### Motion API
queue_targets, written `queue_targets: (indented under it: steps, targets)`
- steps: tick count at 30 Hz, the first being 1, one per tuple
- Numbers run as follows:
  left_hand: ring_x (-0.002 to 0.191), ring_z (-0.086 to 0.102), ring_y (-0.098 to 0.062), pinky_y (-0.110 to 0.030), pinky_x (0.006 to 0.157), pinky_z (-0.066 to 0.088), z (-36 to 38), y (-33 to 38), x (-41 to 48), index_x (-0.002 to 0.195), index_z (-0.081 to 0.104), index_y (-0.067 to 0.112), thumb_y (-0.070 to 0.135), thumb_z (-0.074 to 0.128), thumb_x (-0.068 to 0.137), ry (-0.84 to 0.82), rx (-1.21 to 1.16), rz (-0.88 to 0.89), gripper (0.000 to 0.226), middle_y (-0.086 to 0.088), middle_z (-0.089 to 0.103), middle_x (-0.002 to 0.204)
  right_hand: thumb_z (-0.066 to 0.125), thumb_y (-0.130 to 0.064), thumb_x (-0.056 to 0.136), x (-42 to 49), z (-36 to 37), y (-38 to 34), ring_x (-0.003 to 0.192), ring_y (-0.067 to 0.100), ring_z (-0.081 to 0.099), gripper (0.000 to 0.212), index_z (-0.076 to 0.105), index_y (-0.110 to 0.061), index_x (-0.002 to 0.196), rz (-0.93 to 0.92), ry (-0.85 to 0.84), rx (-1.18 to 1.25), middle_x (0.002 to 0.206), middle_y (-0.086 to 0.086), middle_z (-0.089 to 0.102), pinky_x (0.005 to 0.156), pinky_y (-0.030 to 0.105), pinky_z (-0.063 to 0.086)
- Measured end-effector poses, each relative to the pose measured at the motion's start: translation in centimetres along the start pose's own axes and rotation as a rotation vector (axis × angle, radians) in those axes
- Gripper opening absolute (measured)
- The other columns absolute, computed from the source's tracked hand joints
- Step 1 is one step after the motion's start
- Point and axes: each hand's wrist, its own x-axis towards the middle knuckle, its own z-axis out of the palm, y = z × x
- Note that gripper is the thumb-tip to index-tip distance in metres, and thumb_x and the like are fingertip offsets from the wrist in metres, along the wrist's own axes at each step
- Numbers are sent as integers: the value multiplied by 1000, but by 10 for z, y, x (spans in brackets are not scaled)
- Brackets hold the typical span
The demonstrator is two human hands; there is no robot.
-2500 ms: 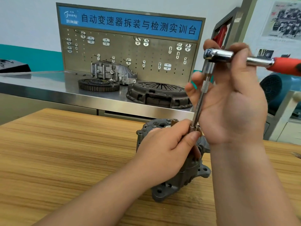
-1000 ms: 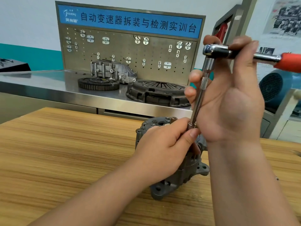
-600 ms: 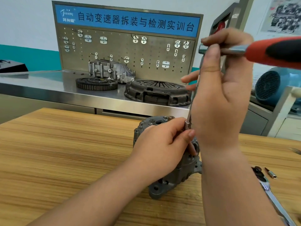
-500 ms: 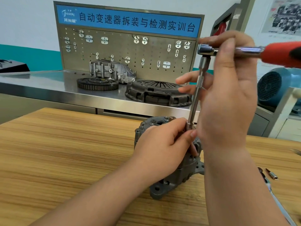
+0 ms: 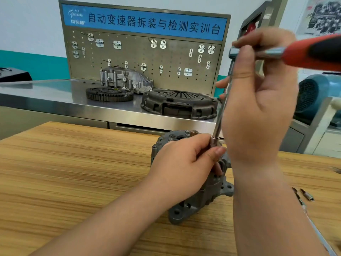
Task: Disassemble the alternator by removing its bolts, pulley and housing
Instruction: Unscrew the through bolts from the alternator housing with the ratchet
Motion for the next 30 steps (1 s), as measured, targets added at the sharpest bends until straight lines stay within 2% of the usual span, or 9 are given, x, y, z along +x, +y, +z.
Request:
queue_targets:
  steps: [3, 9, 14, 16, 18, 21, 23, 26, 30]
  targets:
    - [75, 63, 2, -40, 74, 56, 2, -2, 0, 94, 60, 40, 41, 47, 90, 14, -22, -13, 15, 26, 69, 81, 42, -9, 100, -6, 8, -2, 68, 28, 56, 24, 40, -33, 96, 22, 33, -51, 88, -14, 45, 59, 43, 48]
    - [62, 55, 4, -28, 57, 43, -1, -2, -3, 83, 60, 23, 45, 45, 96, 19, -10, 62, 30, 26, 61, 63, 39, -23, 101, 0, 3, -9, 61, 22, 63, 12, 50, -20, 100, 484, 51, 539, 107, 0, 61, 52, 28, 49]
    - [72, 62, -8, -40, 70, 52, -2, 0, -3, 84, 57, 22, 48, 39, 95, -18, -17, 48, 34, 10, 70, 77, 29, -34, 104, 5, -6, -4, 60, 16, 60, 24, 48, -23, 95, 704, 14, 911, 108, -2, 66, 54, 26, 45]
    - [62, 55, -1, -32, 63, 48, -2, -1, -2, 80, 55, 24, 47, 40, 94, -19, 2, 32, 31, 12, 72, 79, 30, -31, 105, 4, -7, -4, 62, 17, 61, 22, 48, -22, 96, 662, 37, 834, 107, 0, 66, 54, 27, 46]
    - [58, 53, 0, -28, 60, 45, -2, -1, -2, 75, 52, 29, 47, 41, 90, -13, 3, 18, 26, 17, 70, 76, 36, -22, 104, 3, -6, -5, 66, 16, 61, 16, 49, -21, 95, 455, 49, 517, 102, 1, 64, 54, 29, 48]
    - [62, 55, 3, -32, 64, 50, -1, -1, -1, 87, 61, 30, 46, 44, 94, -5, -13, 8, 25, 26, 65, 71, 45, -12, 100, 3, -4, -2, 67, 12, 53, 21, 45, -30, 89, 14, -13, -23, 84, -6, 53, 57, 35, 43]
    - [71, 60, 2, -39, 70, 54, 0, 1, -1, 96, 65, 28, 50, 40, 86, -1, -41, -8, 35, 24, 69, 80, 47, -10, 99, 1, -2, -1, 67, 13, 51, 25, 43, -33, 88, -40, 4, -120, 81, -9, 50, 59, 40, 44]
    - [77, 64, -4, -43, 74, 55, 1, 0, -2, 96, 64, 24, 51, 41, 85, 3, -60, 0, 38, 19, 71, 82, 45, -9, 99, 0, 0, -5, 73, 16, 56, 15, 48, -23, 93, 166, 19, 146, 92, -4, 56, 63, 38, 51]
    - [68, 63, -5, -42, 68, 53, 0, 0, -3, 93, 62, 19, 51, 42, 88, 5, -48, 40, 38, 14, 71, 76, 36, -23, 102, 5, -6, -7, 64, 20, 61, 15, 50, -20, 95, 584, -12, 767, 104, 0, 64, 58, 29, 49]
